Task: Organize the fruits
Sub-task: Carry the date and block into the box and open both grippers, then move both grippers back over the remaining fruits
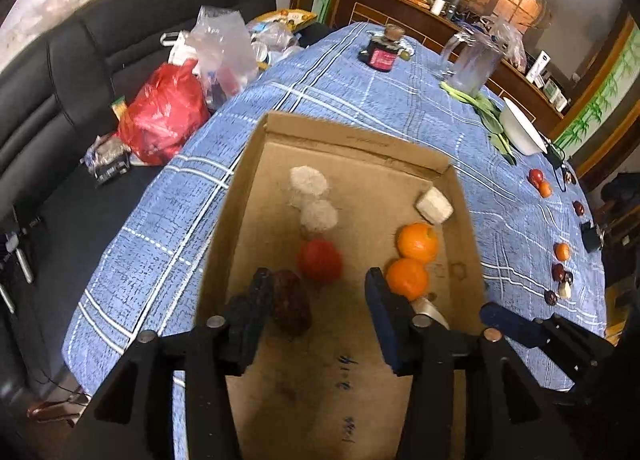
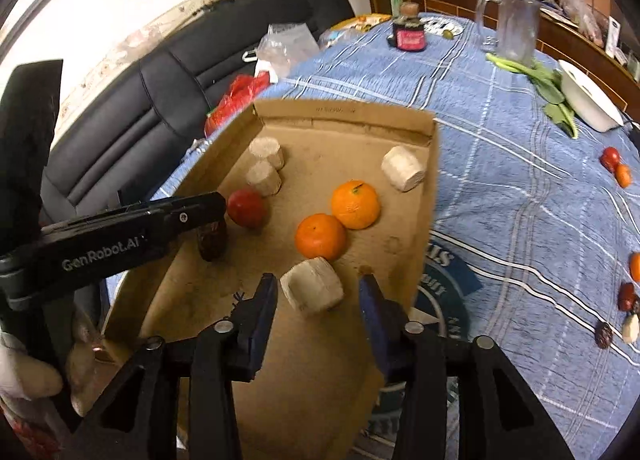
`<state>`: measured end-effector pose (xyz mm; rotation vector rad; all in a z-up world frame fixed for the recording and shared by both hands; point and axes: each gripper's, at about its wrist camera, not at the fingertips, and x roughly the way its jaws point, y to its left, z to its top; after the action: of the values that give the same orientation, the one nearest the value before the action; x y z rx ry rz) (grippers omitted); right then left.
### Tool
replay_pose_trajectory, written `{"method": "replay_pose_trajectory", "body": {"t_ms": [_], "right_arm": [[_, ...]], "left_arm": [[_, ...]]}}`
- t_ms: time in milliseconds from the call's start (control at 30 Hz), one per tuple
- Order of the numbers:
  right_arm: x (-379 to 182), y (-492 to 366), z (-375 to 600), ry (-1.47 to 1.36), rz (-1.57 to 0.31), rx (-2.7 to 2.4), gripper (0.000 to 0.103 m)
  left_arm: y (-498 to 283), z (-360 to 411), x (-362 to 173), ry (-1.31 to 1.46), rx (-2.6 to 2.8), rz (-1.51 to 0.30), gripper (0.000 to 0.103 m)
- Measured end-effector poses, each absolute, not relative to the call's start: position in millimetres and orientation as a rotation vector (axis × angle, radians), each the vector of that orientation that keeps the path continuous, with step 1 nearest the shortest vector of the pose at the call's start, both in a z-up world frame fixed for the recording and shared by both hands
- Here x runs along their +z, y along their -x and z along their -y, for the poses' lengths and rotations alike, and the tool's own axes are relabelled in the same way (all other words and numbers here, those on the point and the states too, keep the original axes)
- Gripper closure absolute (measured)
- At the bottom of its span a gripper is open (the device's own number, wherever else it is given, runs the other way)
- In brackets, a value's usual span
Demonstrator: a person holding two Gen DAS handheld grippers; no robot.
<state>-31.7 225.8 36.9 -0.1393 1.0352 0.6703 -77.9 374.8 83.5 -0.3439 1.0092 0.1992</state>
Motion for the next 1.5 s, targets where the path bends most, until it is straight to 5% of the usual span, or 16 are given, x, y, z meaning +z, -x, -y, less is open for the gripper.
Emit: {"method": "replay_pose_trajectory", "body": {"t_ms": [167,867,1500], "right_arm": [[46.5,39.8,-195.6,0.09,-1.032,0.658,0.05],[93.6,80.8,-69.2,0.002,-0.912,0.546,0.04],[88.4,98.9,-51.3,0.021,-0.908,0.523,0.038]], "left_arm": [[90.1,-337.2,110.7,0.292,0.239,-0.967,0.037],[128.7,-208.8,200.3,0.108,0.351,-0.744,0.035],[144.6,-173.8,204.8,0.03,0.312,-0.709,0.029]]}}
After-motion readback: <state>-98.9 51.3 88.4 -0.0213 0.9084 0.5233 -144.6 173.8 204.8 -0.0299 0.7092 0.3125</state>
